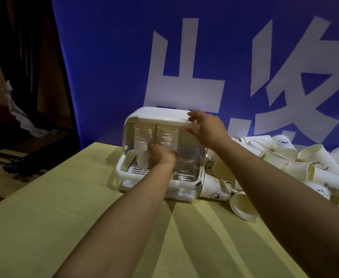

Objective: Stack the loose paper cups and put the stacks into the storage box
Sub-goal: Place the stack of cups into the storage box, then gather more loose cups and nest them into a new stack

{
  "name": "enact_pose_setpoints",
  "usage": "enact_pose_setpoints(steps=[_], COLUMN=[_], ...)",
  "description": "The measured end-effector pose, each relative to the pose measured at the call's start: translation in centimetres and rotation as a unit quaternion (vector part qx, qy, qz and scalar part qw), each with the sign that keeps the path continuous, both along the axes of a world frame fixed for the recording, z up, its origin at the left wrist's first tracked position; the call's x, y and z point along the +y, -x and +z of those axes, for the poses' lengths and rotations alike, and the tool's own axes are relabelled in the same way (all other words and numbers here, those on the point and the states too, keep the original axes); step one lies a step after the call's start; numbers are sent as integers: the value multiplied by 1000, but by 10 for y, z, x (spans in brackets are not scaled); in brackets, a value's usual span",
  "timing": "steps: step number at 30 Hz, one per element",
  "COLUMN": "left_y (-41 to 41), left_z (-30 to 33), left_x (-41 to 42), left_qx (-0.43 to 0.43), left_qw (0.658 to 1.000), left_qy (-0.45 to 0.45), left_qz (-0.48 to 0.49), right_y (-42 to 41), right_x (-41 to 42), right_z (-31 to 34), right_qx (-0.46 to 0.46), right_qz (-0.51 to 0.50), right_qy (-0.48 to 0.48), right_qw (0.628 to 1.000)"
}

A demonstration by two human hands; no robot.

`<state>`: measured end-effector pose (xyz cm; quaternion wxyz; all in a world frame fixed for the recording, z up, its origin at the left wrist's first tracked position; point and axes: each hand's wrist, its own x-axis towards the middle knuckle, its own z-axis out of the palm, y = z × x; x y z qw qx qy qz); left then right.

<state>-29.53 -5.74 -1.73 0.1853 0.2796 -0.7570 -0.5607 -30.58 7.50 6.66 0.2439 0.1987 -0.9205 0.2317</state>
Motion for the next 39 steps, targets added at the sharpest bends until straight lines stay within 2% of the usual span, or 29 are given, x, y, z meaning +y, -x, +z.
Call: enact_pose_setpoints(steps=[6,9,11,14,18,22,25,29,33,39], left_y=[-19,-41,-61,-89,-116,-138,-151,-162,-161,-155], left_z=[9,12,15,19,14,0,-25,-45,-50,-60], left_x=[0,5,14,38,80,106,109,103,98,102], left_qx=[10,97,162,222,266,236,199,133,124,126], left_qw=[1000,995,987,970,928,875,846,836,836,848], left_qy=[23,24,-11,-55,-116,-94,-73,-39,-12,-30], left_qz=[-1,-2,-13,-77,-234,-411,-489,-531,-535,-515], right_y=[-9,-23,-36,-63,-102,-135,-150,-149,-125,-101], right_x=[4,13,21,39,84,138,167,181,174,174], right_z=[18,20,18,16,6,-20,-53,-98,-113,-97], right_qx=[-59,-48,-22,-3,13,33,20,9,42,-24], right_qz=[25,35,39,40,20,-20,-55,-95,-115,-153], right_qy=[-7,16,28,42,73,84,75,-1,-109,-118], right_qw=[998,998,999,998,997,996,995,995,986,981])
